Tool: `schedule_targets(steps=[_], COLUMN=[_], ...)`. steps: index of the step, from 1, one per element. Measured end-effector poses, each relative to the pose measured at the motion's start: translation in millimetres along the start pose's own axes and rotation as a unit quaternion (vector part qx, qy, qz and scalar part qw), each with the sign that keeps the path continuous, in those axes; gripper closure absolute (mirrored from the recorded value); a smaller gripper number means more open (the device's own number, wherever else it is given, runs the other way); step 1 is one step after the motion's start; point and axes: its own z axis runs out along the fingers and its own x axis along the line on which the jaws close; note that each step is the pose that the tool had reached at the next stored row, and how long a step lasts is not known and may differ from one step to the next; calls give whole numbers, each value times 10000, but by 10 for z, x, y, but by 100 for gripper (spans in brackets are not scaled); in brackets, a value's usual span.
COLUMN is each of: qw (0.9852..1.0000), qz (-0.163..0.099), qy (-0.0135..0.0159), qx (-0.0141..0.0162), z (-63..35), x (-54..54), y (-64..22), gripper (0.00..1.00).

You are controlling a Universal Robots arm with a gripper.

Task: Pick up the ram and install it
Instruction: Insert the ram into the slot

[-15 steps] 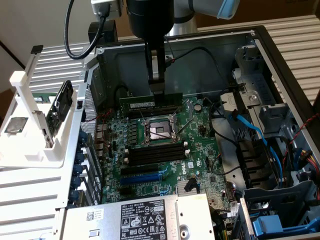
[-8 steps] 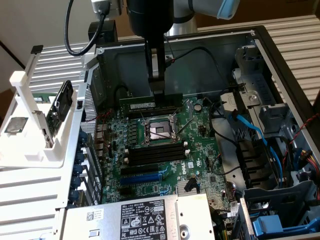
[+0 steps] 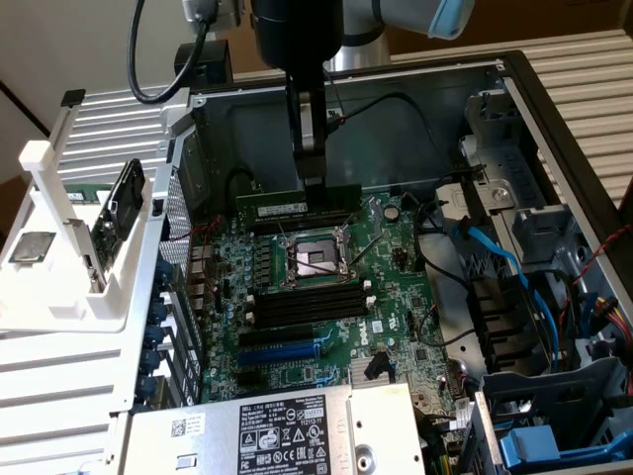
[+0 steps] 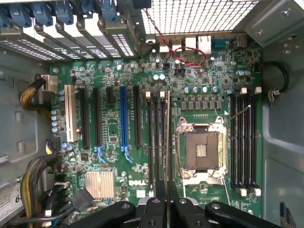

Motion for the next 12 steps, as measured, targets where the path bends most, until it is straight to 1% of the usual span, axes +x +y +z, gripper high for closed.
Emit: schedule_targets(steps=[1, 2, 8, 10, 11, 12], qw=[10000, 10000, 10000, 9999, 9999, 9999], qz=[1, 3, 2, 4, 6, 5], qy=[-56, -81, -84, -108, -154, -167], qx=[-3, -4, -4, -7, -10, -11], z=[0, 1, 21, 39, 58, 64], x=[8, 14, 33, 78, 124, 133], y=[-1, -1, -11, -40, -70, -75], gripper=[87, 87, 87, 87, 87, 87])
